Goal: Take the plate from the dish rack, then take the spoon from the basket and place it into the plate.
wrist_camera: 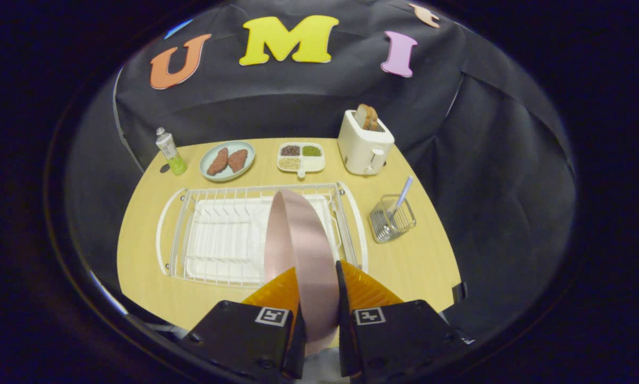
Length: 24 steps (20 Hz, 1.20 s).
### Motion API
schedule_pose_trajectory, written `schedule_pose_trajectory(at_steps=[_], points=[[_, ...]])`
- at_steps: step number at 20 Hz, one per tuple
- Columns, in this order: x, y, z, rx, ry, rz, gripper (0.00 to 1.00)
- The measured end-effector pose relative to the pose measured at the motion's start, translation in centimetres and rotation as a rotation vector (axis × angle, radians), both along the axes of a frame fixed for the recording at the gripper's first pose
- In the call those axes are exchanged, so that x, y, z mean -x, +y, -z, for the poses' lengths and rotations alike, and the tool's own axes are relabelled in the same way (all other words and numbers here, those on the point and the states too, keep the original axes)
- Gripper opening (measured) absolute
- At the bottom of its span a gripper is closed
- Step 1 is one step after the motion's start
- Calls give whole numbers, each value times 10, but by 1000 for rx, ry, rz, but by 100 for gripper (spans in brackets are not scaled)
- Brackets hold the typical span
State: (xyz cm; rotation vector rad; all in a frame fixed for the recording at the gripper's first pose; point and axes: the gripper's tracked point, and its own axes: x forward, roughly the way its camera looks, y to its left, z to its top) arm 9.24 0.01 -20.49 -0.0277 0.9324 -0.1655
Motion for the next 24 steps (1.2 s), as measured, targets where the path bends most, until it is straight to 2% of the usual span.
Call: schedule_pose_trajectory(at_steps=[2, 4, 7, 12, 17, 21, 24], points=[[33, -9, 18, -75, 34, 5, 31], [61, -17, 44, -99, 74, 5, 31], [82, -21, 85, -125, 128, 7, 31], [75, -24, 132, -170, 139, 15, 31], [65, -25, 147, -200, 127, -41, 32], [62, -27, 159, -254, 168, -67, 39], [57, -34, 172, -305, 209, -35, 46]])
